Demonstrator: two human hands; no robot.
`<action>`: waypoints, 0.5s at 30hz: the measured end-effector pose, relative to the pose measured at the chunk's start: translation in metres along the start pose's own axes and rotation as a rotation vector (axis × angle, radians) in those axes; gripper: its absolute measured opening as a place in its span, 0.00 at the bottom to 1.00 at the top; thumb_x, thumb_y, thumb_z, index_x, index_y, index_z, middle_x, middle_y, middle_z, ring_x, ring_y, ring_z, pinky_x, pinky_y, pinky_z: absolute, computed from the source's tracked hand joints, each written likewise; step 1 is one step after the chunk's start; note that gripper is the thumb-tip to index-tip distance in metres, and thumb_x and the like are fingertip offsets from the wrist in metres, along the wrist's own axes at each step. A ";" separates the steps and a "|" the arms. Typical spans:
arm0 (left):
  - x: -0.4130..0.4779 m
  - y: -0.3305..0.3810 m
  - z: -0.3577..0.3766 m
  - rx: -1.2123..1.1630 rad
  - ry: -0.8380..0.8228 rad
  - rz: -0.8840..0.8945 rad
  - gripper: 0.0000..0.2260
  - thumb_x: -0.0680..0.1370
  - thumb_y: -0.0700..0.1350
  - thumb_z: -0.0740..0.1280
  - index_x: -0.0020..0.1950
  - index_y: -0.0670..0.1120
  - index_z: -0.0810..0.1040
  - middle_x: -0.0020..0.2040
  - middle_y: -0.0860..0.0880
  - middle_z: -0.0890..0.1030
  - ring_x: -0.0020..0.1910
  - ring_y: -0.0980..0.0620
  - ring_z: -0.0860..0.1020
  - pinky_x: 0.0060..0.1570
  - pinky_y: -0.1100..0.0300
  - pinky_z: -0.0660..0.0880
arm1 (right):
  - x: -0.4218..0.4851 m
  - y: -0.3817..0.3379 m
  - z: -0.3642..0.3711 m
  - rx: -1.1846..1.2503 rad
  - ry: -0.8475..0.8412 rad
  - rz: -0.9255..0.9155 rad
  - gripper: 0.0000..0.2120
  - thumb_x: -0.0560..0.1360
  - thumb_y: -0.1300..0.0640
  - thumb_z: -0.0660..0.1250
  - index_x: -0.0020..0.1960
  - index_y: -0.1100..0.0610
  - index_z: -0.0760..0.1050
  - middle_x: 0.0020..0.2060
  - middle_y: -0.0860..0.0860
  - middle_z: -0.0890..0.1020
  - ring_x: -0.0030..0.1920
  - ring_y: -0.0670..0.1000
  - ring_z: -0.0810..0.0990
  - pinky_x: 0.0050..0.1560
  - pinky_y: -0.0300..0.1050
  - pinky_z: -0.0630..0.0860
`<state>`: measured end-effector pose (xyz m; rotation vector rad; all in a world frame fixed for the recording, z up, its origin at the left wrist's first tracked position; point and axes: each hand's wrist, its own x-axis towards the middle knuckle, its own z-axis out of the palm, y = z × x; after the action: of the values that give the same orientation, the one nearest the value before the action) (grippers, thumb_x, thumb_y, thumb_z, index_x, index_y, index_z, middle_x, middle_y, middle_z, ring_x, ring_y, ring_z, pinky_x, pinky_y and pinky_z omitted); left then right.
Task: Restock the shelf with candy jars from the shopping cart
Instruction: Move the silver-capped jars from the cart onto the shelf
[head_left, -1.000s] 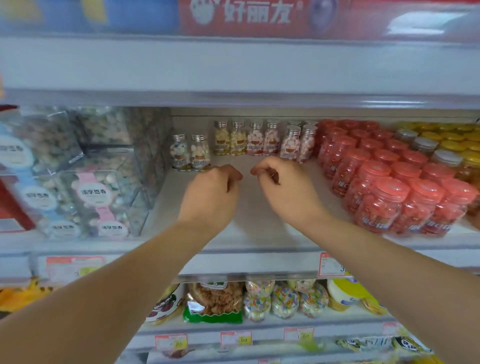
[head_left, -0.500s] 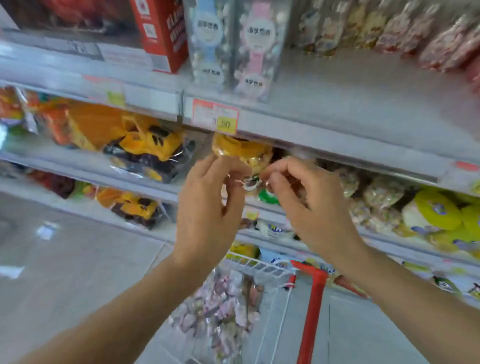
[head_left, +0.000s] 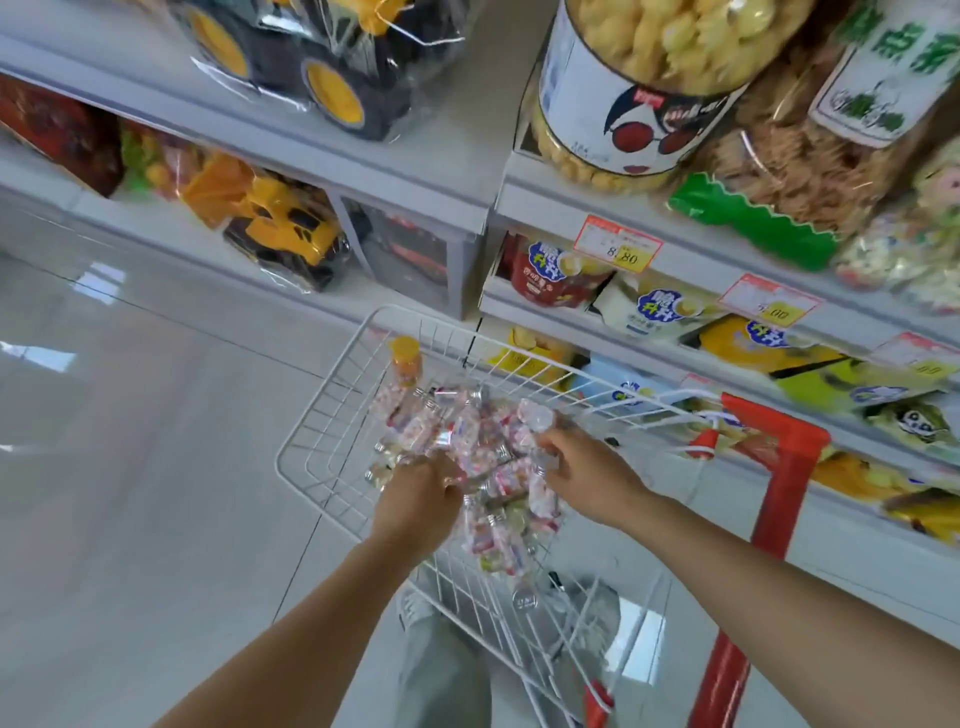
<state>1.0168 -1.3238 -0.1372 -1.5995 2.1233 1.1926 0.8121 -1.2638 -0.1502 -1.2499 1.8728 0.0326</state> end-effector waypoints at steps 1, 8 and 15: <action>0.004 -0.006 0.007 0.022 -0.029 -0.010 0.14 0.79 0.42 0.60 0.64 0.48 0.76 0.63 0.47 0.77 0.56 0.48 0.78 0.55 0.55 0.75 | 0.006 0.005 0.009 -0.029 -0.011 0.004 0.21 0.78 0.56 0.63 0.70 0.52 0.67 0.66 0.54 0.72 0.59 0.55 0.74 0.55 0.47 0.73; 0.022 -0.033 0.040 0.064 -0.156 0.009 0.15 0.79 0.42 0.58 0.64 0.46 0.75 0.63 0.46 0.76 0.61 0.45 0.74 0.60 0.50 0.73 | 0.033 0.028 0.044 -0.137 -0.023 -0.001 0.25 0.78 0.64 0.64 0.72 0.51 0.67 0.72 0.51 0.67 0.70 0.53 0.66 0.67 0.47 0.67; 0.022 -0.027 0.051 -0.109 -0.152 0.071 0.21 0.78 0.46 0.63 0.72 0.51 0.68 0.68 0.50 0.72 0.66 0.49 0.71 0.64 0.54 0.69 | 0.036 0.013 0.025 -0.025 0.065 -0.100 0.13 0.75 0.45 0.68 0.50 0.54 0.76 0.44 0.47 0.79 0.44 0.48 0.78 0.45 0.45 0.75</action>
<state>1.0182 -1.3047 -0.1960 -1.4349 2.0675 1.4266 0.8139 -1.2728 -0.1954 -1.3752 1.8679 -0.0390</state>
